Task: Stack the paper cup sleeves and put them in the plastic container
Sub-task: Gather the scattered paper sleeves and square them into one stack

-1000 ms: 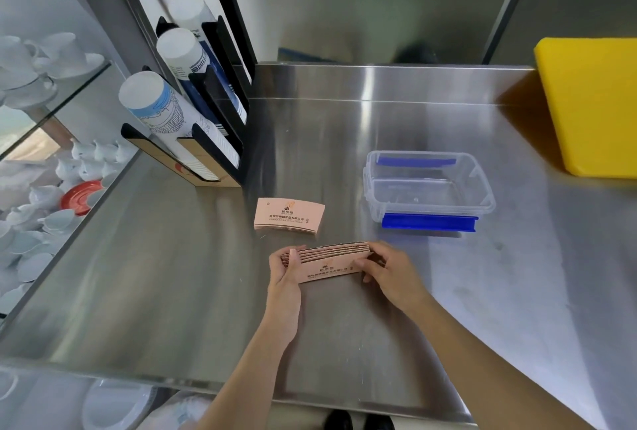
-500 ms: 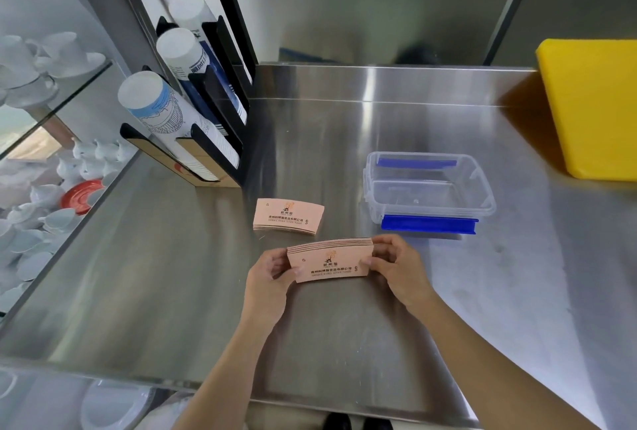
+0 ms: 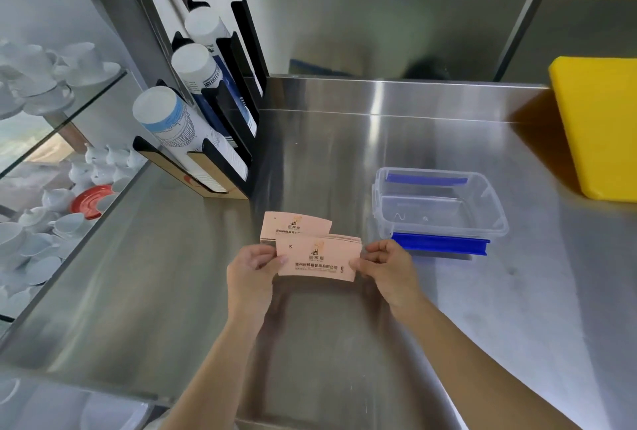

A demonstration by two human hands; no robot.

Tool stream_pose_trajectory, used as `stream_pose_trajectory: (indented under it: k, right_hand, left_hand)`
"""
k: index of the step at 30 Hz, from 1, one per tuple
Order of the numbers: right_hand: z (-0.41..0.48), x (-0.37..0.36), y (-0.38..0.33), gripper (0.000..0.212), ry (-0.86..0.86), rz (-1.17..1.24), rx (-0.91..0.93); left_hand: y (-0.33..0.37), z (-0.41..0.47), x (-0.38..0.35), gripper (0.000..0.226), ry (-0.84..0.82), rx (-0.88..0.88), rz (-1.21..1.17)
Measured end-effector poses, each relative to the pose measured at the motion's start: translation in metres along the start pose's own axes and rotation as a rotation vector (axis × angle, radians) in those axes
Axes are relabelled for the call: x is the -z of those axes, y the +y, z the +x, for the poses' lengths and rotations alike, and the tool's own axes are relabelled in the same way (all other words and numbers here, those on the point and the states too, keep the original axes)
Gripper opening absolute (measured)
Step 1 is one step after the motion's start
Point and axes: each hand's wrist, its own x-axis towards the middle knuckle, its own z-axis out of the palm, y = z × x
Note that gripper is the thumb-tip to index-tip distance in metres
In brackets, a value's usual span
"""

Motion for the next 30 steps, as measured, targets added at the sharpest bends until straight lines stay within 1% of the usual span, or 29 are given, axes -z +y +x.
stream_pose_trajectory:
  k: [3,6,8,10,13,17,19,21,22,24,27,29,30]
  right_hand:
    - [0.011,-0.016,-0.013,0.03,0.004,0.08,-0.091]
    - [0.027,-0.029,-0.028,0.036,0.015,0.12,-0.197]
    - [0.037,-0.036,-0.036,0.031,0.019,0.131,-0.253]
    - [0.045,-0.042,-0.041,0.026,0.028,0.108,-0.296]
    - [0.054,-0.05,-0.043,0.032,0.035,0.079,-0.326]
    - [0.065,-0.056,-0.041,0.032,0.024,0.017,-0.364]
    - [0.07,-0.058,-0.04,0.027,0.018,-0.017,-0.376]
    - [0.075,-0.061,-0.04,0.017,-0.016,-0.058,-0.382]
    - [0.077,-0.062,-0.04,0.014,-0.031,-0.074,-0.384]
    - [0.081,-0.061,-0.04,0.017,-0.058,-0.112,-0.391]
    - [0.082,-0.061,-0.04,0.016,-0.051,-0.188,-0.371]
    - [0.08,-0.062,-0.042,0.02,-0.068,-0.208,-0.365]
    - [0.078,-0.063,-0.045,0.026,-0.089,-0.204,-0.372]
  left_hand:
    - [0.017,0.024,0.0,0.026,0.064,0.029,0.027]
    - [0.032,0.052,-0.003,0.024,0.091,0.051,0.122]
    - [0.04,0.065,-0.006,0.021,0.097,0.061,0.198]
    - [0.043,0.076,-0.008,0.022,0.098,0.071,0.239]
    - [0.041,0.088,-0.01,0.022,0.096,0.091,0.308]
    - [0.027,0.097,-0.008,0.032,0.113,0.156,0.357]
    - [0.023,0.097,-0.008,0.033,0.113,0.182,0.367]
    - [0.021,0.097,-0.008,0.034,0.11,0.199,0.388]
    - [0.021,0.097,-0.008,0.034,0.104,0.199,0.403]
    - [0.024,0.1,-0.007,0.036,0.072,0.198,0.445]
    - [0.027,0.109,-0.006,0.044,-0.01,0.256,0.511]
    - [0.031,0.114,-0.005,0.038,-0.068,0.31,0.543]
    - [0.032,0.117,-0.005,0.035,-0.098,0.329,0.548]
